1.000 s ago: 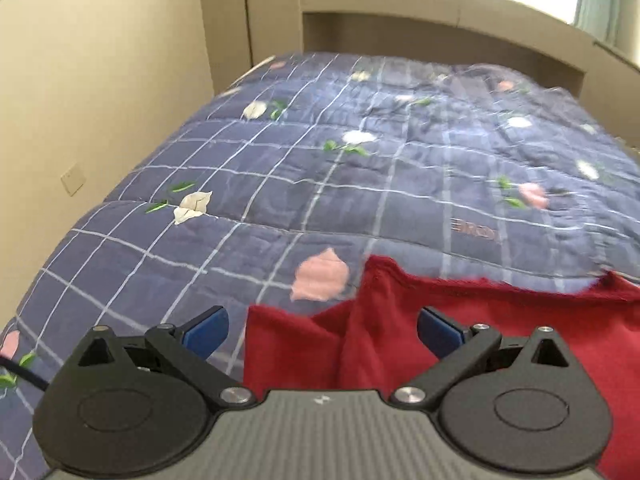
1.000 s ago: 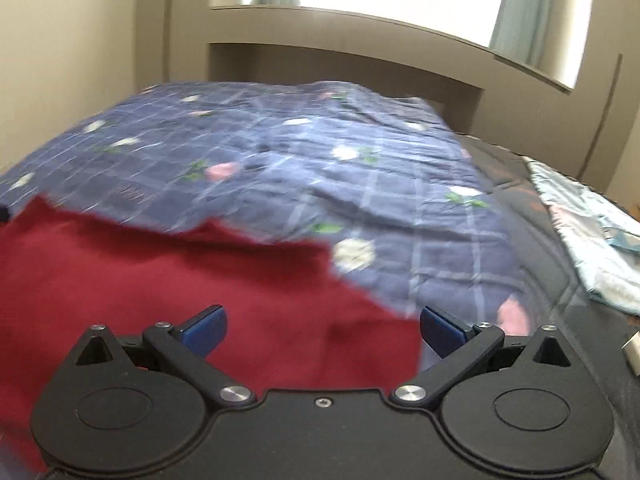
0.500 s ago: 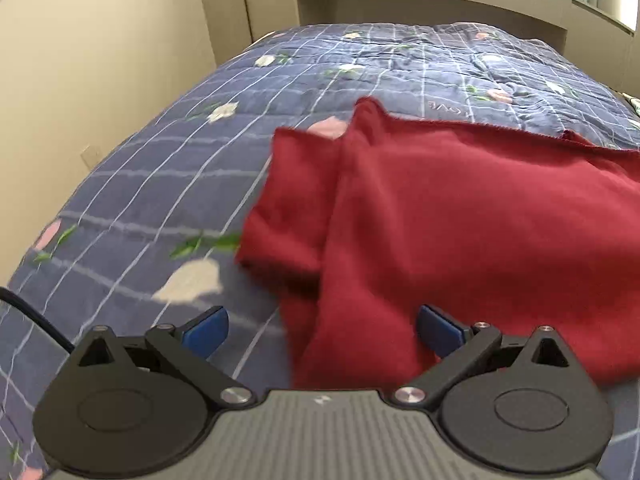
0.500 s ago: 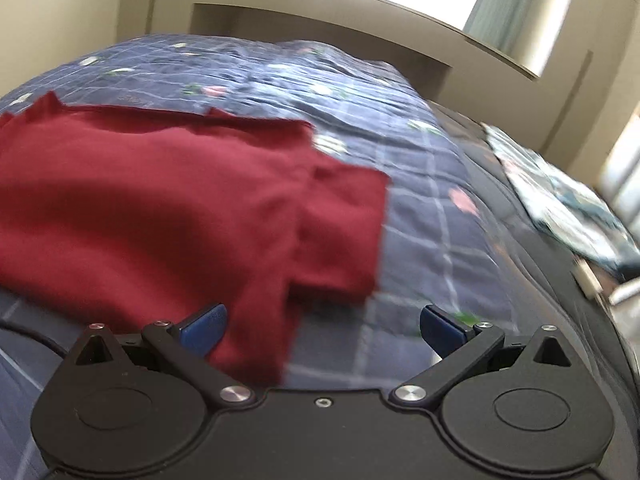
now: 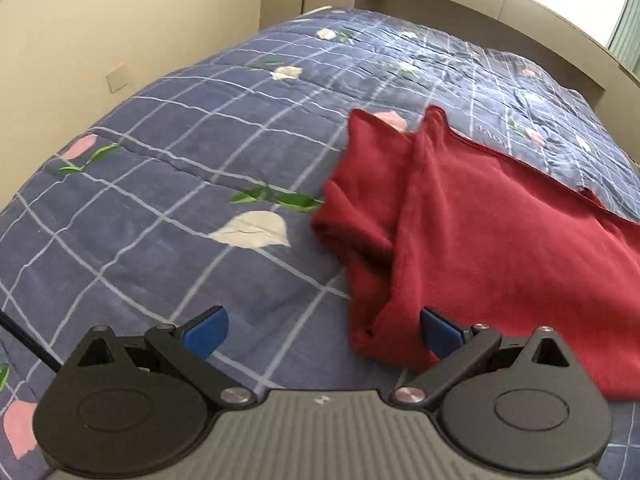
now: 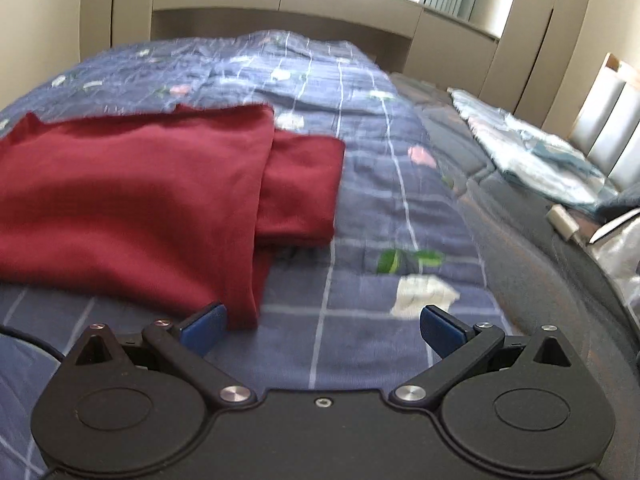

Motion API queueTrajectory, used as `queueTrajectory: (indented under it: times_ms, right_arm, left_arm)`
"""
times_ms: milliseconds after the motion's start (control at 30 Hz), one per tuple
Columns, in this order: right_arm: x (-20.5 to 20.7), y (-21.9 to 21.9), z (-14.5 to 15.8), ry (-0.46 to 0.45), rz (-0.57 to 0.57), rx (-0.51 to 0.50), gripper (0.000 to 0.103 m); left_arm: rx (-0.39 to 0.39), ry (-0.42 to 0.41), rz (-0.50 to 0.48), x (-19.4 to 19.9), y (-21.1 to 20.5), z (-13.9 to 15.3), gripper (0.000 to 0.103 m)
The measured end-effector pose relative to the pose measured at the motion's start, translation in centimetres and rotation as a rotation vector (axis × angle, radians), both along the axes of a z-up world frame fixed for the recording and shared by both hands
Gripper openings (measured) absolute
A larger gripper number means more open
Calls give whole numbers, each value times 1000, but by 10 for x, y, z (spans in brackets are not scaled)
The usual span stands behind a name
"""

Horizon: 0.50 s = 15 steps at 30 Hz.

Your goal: Fold small clothes

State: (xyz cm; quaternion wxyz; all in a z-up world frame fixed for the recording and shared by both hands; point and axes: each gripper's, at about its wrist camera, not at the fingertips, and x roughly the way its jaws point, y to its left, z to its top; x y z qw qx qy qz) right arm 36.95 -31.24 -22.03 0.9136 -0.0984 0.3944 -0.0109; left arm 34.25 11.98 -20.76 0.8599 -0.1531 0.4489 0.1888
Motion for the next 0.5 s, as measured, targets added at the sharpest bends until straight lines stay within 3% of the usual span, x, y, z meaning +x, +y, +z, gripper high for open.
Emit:
queueTrajectory:
  times_ms: [200, 500]
  right_arm:
    - [-4, -9, 2, 34, -57, 21, 102]
    - [-5, 5, 38, 105, -19, 146, 102]
  left_arm:
    - [-43, 46, 38, -1, 11, -13, 103]
    - [-81, 78, 89, -12, 6, 10, 103]
